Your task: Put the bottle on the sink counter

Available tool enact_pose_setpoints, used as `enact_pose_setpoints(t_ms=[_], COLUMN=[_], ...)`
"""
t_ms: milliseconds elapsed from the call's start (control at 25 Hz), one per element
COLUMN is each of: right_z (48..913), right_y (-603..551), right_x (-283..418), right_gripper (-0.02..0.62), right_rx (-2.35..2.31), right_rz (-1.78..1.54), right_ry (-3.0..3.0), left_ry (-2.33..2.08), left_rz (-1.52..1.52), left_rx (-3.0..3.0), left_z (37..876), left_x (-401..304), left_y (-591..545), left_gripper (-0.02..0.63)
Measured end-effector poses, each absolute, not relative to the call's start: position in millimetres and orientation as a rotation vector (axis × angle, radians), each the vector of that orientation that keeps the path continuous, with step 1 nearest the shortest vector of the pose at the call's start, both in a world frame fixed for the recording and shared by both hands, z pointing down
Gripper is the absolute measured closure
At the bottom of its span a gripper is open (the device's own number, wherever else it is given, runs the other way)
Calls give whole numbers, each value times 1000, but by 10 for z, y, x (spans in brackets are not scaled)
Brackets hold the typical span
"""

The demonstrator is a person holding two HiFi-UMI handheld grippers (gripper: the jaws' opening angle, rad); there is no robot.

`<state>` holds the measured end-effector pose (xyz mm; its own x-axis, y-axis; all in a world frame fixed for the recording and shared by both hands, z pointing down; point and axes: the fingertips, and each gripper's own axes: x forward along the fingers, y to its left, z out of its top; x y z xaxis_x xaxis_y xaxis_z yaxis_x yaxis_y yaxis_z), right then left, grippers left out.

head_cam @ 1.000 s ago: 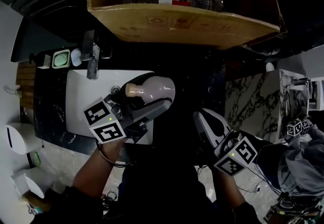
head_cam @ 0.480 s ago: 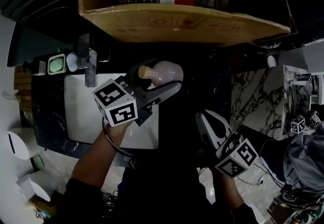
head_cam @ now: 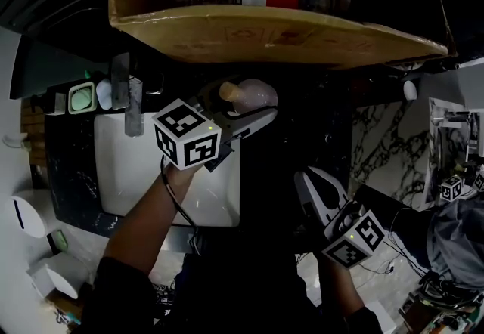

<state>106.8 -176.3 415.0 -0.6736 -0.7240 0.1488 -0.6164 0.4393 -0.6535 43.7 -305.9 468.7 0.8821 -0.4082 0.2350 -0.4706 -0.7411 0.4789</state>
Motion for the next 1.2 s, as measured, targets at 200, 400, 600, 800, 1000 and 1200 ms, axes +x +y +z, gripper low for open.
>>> enact_pose_setpoints(t_ms=[200, 400, 600, 800, 1000, 1200], right_z=[4209, 4245, 4315, 4358, 4403, 4436], right_y=[-1773, -1802, -1829, -1863, -1869, -1873], right_x=[1092, 1113, 1102, 1117, 1121, 1146], right_gripper=[569, 569, 569, 569, 569, 569], right_rx=[-1194, -1193, -1191, -1199, -1191, -1191], right_rz=[-1072, -1079, -1097, -1102, -1117, -1133], right_ry=[2529, 2531, 2533, 2538, 2542, 2544], left_ry=[-654, -681, -699, -714, -754, -778], left_rz=[225, 333, 431, 521, 605, 681], left_rx=[2510, 2542, 2558, 2584, 2588, 2589], left_z=[4833, 4951, 5088, 5175, 5245, 5318], left_x=[471, 507, 553, 597, 625, 658], left_y=[-3156, -3231, -3267, -3293, -3367, -3403], left_gripper=[219, 219, 219, 219, 219, 219])
